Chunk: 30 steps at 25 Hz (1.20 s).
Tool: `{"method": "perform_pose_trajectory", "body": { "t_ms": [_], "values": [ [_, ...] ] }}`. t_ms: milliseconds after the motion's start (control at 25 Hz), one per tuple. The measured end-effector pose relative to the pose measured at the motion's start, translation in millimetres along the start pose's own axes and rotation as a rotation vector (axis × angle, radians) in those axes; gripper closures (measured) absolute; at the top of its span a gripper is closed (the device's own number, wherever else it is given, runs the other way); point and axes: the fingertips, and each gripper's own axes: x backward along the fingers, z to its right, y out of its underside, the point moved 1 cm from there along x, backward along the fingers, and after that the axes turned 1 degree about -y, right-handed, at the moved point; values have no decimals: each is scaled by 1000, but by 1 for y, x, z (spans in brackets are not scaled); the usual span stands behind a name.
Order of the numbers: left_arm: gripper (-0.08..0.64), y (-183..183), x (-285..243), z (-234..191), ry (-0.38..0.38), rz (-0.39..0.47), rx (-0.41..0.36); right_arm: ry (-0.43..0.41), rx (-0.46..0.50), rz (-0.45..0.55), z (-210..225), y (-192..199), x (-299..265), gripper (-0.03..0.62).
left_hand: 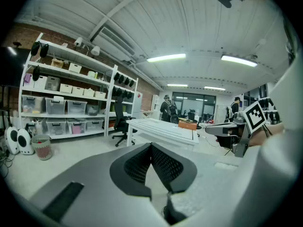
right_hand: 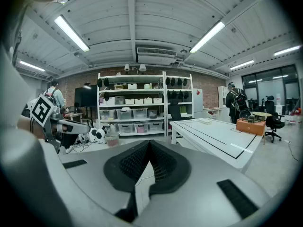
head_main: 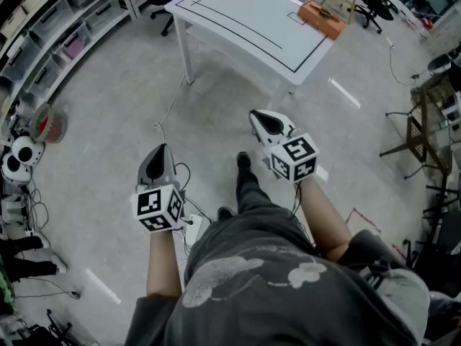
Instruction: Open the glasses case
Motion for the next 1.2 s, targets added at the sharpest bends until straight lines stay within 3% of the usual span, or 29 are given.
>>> {"method": "perform_pose_trajectory", "body": {
  "t_ms": [680, 1200],
  "values": [
    [558, 0, -53, -10, 14, -48, 1, 10, -37, 10, 39, 0, -37, 592],
    [558, -33, -203, -9, 10, -123, -5, 5, -107, -11, 164, -16, -136, 592]
  ]
}}
